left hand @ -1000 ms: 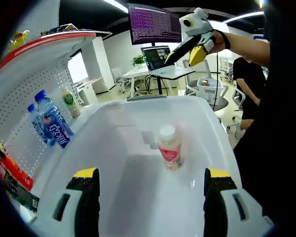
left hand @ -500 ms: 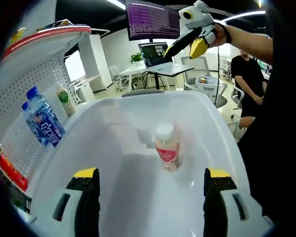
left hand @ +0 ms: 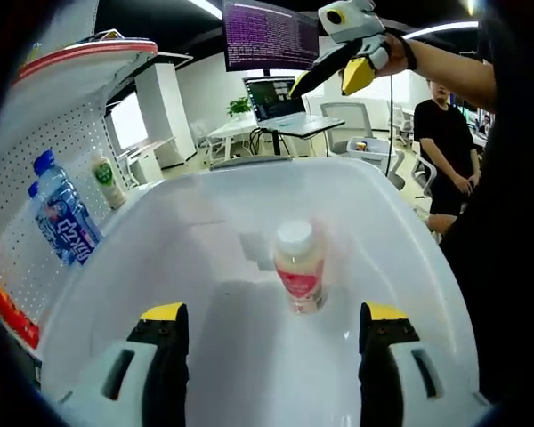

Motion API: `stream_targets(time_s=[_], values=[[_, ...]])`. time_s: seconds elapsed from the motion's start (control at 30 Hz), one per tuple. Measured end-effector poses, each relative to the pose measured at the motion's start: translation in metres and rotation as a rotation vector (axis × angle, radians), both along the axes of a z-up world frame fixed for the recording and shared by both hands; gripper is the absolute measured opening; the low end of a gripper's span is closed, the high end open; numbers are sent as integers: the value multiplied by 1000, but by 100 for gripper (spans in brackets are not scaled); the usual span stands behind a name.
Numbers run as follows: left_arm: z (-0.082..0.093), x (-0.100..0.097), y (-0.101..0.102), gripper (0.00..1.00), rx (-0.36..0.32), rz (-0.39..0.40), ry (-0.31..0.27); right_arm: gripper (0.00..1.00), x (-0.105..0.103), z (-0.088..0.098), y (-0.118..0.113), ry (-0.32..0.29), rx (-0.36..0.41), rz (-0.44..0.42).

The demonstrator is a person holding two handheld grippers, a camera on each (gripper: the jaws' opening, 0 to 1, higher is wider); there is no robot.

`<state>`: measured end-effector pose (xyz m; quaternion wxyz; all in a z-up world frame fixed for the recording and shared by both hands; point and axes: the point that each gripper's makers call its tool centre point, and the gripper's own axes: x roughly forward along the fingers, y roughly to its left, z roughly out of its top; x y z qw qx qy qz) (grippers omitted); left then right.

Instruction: Place the items from the shopping basket onto the snack and drink counter

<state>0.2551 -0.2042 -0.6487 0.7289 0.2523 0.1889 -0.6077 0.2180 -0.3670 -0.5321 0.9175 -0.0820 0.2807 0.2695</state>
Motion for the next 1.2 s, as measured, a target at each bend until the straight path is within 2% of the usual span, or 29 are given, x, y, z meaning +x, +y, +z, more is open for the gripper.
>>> stream_targets(time_s=[0.27,0.33,0.67,0.73,0.8,0.93,1.0,1.07,1.13,1.2], values=[[-12,2,-19,75,-48,-28,6,55,0,-3,-2,6,-17,-7],[-18,2,-22,74,-39,-26,23,55,-1,-2,-3,4,-13,-13],[-48,2,-28,73,17,-50,23,55,-5,-5,-7,19,-24,-26],[-51,3,-29,72,16,-43,34,55,-3,-2,-6,10,-12,-38],[-54,3,-30,72,12,-35,43,54,3,7,-7,-62,-32,-45],[-58,4,-32,72,19,-41,42,54,3,11,2,-64,-13,-24],[-60,5,-33,72,15,-36,59,54,3,12,3,-66,-29,-15],[-62,4,-36,71,-1,-27,101,54,3,12,2,-65,-30,-14],[-66,5,-36,70,5,-24,91,54,3,12,4,-66,-27,-14],[-68,2,-38,69,-8,-12,144,54,2,12,6,-66,-31,-9]])
